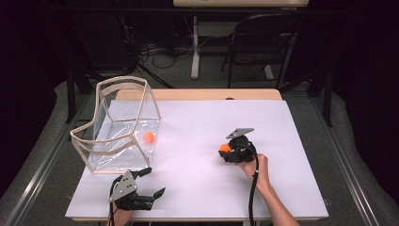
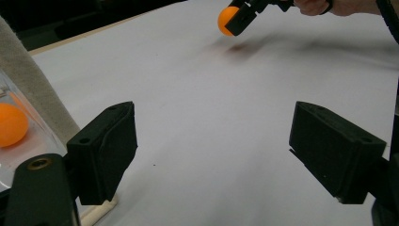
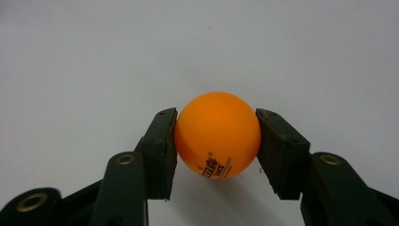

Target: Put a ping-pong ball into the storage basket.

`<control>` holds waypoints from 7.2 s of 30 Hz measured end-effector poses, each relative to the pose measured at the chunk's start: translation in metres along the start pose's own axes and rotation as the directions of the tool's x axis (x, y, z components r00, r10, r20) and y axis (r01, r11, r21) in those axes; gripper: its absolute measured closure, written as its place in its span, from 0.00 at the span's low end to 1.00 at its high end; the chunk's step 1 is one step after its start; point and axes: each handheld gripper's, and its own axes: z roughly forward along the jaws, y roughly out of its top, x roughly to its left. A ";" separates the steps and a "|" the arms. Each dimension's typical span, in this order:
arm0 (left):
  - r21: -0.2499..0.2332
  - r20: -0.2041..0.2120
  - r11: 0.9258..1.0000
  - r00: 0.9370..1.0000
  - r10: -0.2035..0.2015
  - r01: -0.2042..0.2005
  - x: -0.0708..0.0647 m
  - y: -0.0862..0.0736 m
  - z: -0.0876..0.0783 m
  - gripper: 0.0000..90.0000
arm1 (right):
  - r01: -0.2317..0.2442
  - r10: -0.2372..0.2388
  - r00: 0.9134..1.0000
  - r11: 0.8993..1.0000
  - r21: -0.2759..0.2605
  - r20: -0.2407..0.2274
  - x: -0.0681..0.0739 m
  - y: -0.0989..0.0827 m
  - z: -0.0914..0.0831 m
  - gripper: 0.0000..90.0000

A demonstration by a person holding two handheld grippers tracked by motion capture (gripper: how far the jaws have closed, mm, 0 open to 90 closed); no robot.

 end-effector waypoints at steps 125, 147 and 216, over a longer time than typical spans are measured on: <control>0.001 0.003 1.000 1.000 0.006 -0.006 0.001 0.002 0.002 0.17 | 0.139 -0.145 0.989 0.984 -0.110 -0.043 0.037 0.099 -0.024 0.57; -0.001 0.006 1.000 1.000 0.008 -0.008 0.001 0.003 0.003 0.17 | 0.161 -0.168 0.984 0.981 -0.104 -0.057 0.044 0.119 -0.018 0.57; -0.004 0.007 1.000 1.000 0.001 -0.001 0.003 0.002 0.003 0.17 | 0.244 -0.260 0.960 0.959 -0.145 -0.107 0.084 0.203 -0.015 0.57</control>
